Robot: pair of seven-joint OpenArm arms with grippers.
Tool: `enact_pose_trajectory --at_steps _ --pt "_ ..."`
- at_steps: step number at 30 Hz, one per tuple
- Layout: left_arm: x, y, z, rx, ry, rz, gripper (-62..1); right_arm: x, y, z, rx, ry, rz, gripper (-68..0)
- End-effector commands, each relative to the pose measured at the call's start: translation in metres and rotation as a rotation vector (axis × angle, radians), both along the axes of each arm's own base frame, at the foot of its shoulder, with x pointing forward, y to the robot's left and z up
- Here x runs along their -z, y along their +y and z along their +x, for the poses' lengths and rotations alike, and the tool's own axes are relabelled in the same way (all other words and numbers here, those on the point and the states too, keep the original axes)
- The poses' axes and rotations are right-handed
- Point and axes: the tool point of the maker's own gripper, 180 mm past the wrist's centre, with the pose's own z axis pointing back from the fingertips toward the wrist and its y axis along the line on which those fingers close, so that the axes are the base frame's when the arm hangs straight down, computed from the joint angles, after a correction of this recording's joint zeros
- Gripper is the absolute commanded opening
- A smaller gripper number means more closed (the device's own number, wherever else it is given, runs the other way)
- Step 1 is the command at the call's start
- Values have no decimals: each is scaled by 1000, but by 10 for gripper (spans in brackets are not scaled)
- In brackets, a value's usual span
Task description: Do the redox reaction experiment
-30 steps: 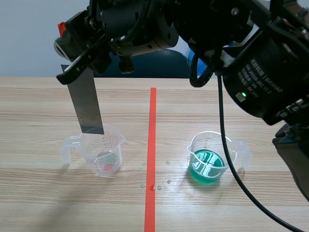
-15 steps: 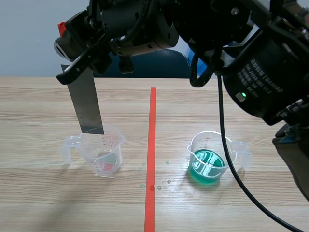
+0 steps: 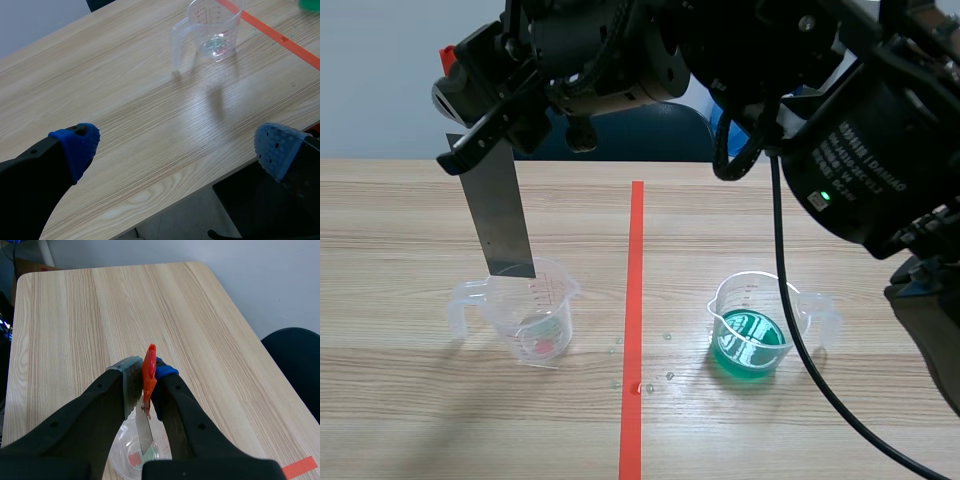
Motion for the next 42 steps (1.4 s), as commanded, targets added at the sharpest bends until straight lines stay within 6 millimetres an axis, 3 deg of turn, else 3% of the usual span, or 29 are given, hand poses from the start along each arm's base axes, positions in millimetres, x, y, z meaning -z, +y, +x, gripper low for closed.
enact_pose_trajectory --at_steps 1,30,42 --pt "-4 -2 2 3 -20 -9 14 -14 2 2 -6 -30 32 -669" --pt "-4 -2 2 3 -20 -9 14 -14 2 2 -5 -29 31 -669" --pt "-4 -2 2 3 -20 -9 14 2 0 17 23 2 47 -669"
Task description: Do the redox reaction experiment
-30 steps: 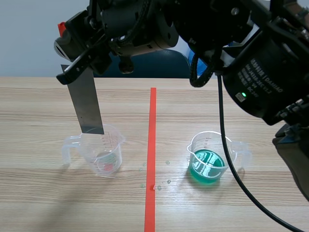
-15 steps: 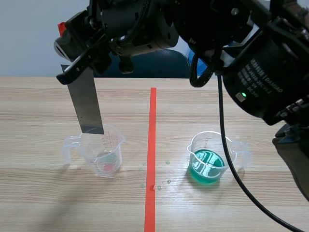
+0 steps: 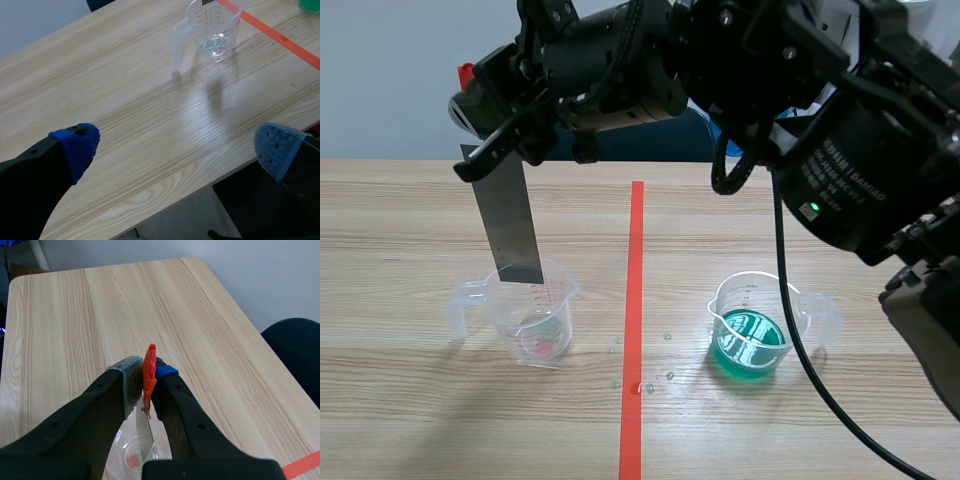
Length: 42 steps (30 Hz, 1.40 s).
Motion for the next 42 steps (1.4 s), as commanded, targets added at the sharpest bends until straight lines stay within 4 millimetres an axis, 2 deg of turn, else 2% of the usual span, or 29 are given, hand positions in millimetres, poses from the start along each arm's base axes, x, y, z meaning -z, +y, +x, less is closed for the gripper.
enact_pose_trajectory --at_steps 1,11,22,31,42 --pt "-4 -2 2 3 -20 -9 14 -10 3 3 -4 -30 22 -669" --pt "-4 -2 2 3 -20 -9 14 32 15 6 -14 -15 -59 -669" --pt "-4 -2 2 3 -20 -9 14 43 16 12 -7 -49 -59 -669" --pt "-4 -2 2 3 -20 -9 14 62 15 16 -11 -91 -81 -669" --pt "-3 -1 2 1 -13 -6 14 71 14 17 -23 -143 -120 -669"
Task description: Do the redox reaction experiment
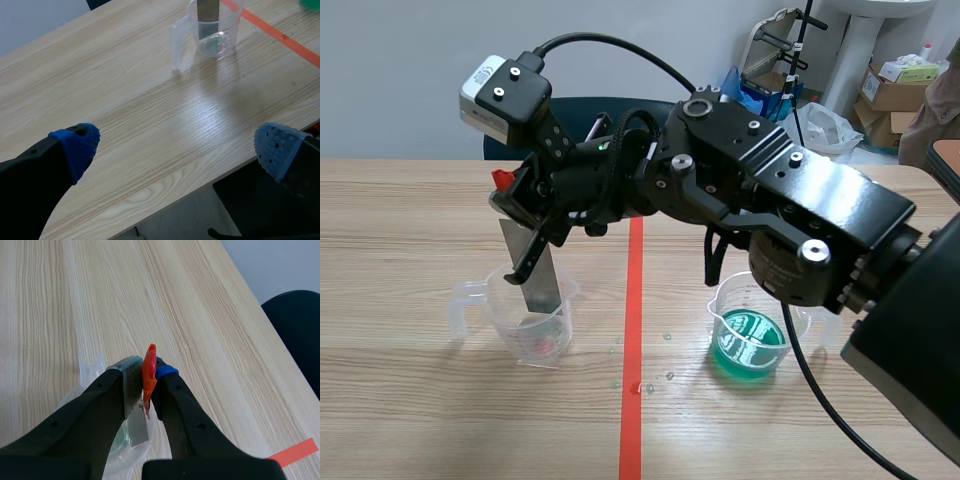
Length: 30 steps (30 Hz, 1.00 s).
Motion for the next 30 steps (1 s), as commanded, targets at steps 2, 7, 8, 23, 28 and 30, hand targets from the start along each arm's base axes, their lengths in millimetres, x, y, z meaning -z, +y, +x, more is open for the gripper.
enact_pose_trajectory --at_steps 2,7,8,23,28,30 --pt "-4 -2 2 1 -19 -9 14 -14 6 -1 -36 -27 30 -669" --pt "-4 -2 2 1 -19 -10 14 -14 6 -1 -36 -30 25 -669" --pt "-4 -2 2 1 -20 -10 14 -14 6 -1 -36 -32 22 -669" --pt "-4 -2 2 1 -19 -10 14 -6 7 -12 -108 -42 -27 -529" --pt "-4 -2 2 1 -19 -10 14 -1 10 -29 -209 -21 -50 -300" --pt "-4 -2 1 -2 -19 -11 14 1 10 -36 -244 -14 -57 -199"
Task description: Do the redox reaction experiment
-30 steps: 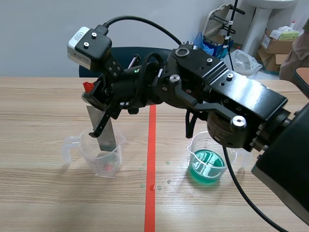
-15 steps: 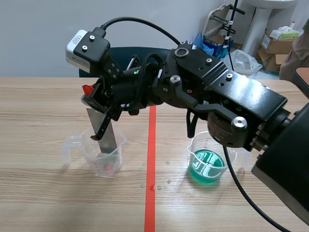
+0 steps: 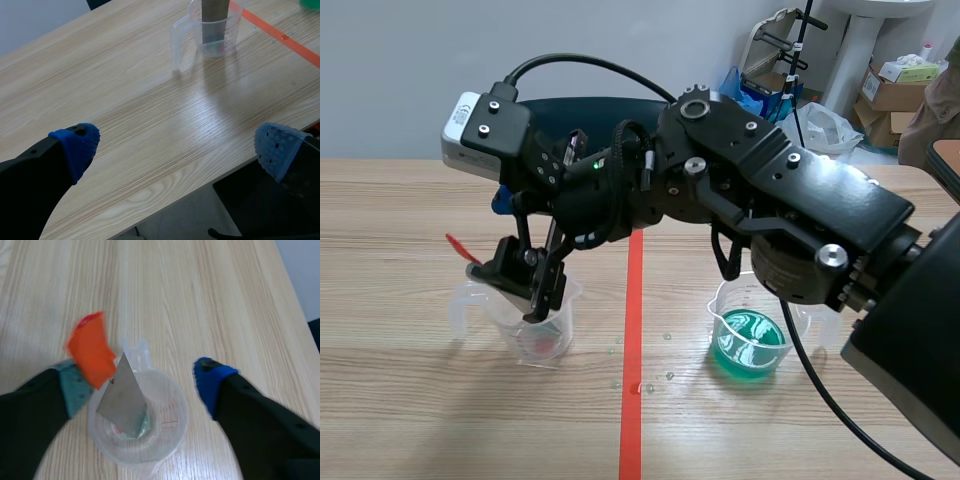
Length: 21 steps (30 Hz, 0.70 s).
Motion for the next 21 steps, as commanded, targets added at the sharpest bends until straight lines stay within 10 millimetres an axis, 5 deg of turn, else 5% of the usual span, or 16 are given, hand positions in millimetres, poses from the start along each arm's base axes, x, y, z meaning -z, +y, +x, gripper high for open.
enact_pose_trajectory --at_steps 1,5,21 --pt "-4 -2 1 -6 -22 -12 14 -14 5 2 -17 -23 31 -148" --pt "-4 -1 0 -12 -22 -13 14 -14 5 2 -18 -23 34 4" --pt "1 0 -1 -19 4 0 14 -10 3 3 -12 -23 11 4"
